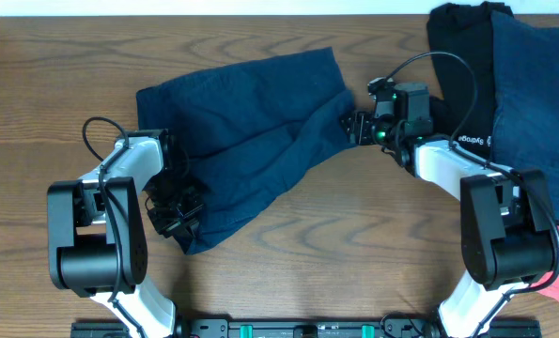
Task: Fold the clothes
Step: 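Grasp the shorts' right end with the right gripper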
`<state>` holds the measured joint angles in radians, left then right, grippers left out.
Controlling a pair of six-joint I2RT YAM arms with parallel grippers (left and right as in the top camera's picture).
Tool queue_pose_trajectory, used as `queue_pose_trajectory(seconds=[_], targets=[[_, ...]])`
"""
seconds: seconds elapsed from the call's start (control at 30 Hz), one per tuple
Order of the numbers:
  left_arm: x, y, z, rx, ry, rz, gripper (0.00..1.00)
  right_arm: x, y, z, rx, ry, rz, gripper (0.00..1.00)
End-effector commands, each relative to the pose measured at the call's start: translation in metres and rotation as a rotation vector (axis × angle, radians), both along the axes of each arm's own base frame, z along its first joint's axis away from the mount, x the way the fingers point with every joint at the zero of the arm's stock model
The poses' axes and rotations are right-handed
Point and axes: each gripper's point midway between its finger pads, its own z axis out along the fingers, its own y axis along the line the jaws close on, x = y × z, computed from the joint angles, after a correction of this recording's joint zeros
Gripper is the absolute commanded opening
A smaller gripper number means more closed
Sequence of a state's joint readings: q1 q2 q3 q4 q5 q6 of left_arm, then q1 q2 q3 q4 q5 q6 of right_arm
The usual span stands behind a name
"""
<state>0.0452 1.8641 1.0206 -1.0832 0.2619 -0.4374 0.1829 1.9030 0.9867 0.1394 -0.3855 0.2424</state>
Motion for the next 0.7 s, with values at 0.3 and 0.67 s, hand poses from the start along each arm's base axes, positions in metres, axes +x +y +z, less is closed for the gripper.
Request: queue_pose_trajectory(seconds=[0.3, 0.67], targets=[[0.005, 0.003, 0.004, 0.008, -0.031, -0.014, 0.06, -0.009, -0.011, -0.021, -0.196, 0.043, -0.051, 0.61], [0.005, 0.003, 0.004, 0.008, -0.031, -0.014, 0.06, -0.016, -0.009, -0.025, -0.181, 0.078, -0.044, 0.62]])
